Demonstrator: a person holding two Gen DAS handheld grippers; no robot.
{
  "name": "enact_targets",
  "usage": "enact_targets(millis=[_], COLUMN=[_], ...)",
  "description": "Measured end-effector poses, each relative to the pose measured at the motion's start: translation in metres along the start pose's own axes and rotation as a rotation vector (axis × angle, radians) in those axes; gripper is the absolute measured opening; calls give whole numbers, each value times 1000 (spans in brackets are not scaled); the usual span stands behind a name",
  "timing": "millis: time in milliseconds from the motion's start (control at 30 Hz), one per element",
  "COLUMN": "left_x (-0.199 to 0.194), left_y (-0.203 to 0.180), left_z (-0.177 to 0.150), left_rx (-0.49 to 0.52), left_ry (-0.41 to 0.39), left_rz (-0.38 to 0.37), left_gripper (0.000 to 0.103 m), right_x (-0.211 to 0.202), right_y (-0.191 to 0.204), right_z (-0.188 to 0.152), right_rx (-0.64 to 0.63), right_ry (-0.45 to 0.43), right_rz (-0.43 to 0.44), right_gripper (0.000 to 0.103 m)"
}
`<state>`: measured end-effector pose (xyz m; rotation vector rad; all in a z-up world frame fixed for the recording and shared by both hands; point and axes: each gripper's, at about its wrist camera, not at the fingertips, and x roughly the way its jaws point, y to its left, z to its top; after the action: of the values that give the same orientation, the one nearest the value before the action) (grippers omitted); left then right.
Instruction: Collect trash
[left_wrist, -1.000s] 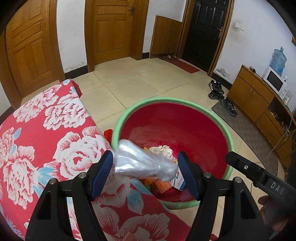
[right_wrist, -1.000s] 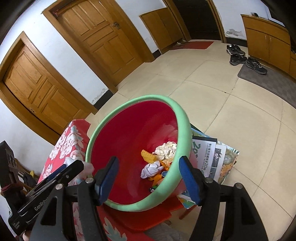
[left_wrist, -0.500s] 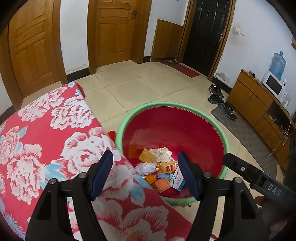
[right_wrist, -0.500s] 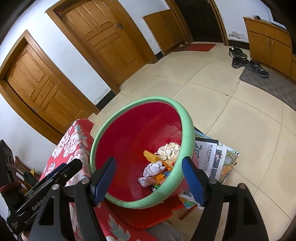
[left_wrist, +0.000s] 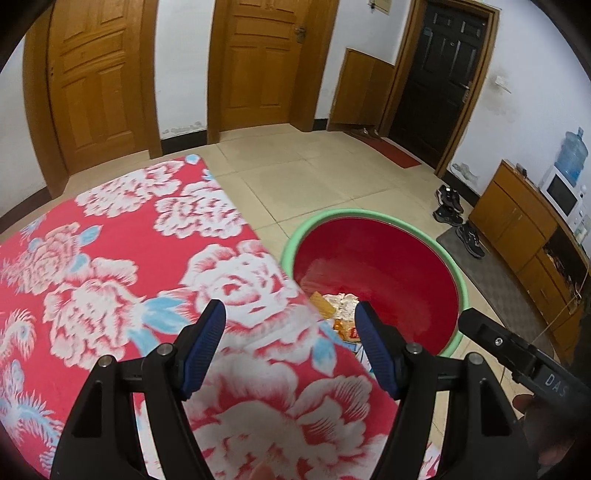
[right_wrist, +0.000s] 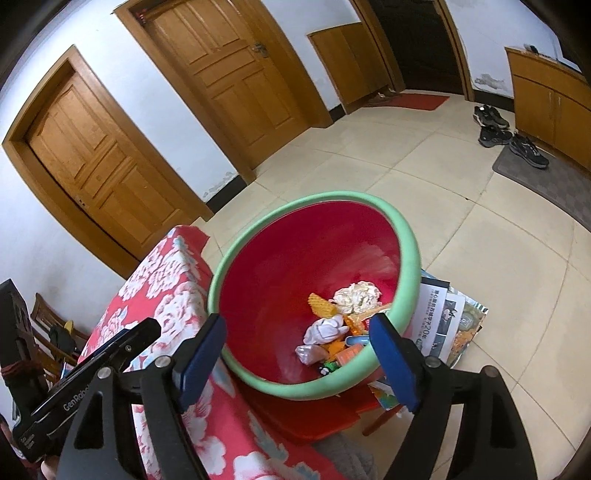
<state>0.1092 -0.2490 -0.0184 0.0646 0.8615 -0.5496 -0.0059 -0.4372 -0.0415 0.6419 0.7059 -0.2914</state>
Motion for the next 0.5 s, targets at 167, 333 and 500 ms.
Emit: enact_targets(millis=[167, 333, 500], left_x=[-13, -26, -40], left_y=[12, 23, 31], left_z=[-5, -8, -12], left_rx=[-25, -47, -68], left_ry=[-8, -17, -22], left_rz=[23, 48, 70], left_gripper=[72, 72, 72], right_x=[-7, -13, -19], right_y=[13, 25, 40], right_z=[-3, -7, -12], right_rx=[-32, -59, -92], right_ry=[-2, -6, -9], right_rz=[10, 20, 35], right_gripper=[82, 82, 83])
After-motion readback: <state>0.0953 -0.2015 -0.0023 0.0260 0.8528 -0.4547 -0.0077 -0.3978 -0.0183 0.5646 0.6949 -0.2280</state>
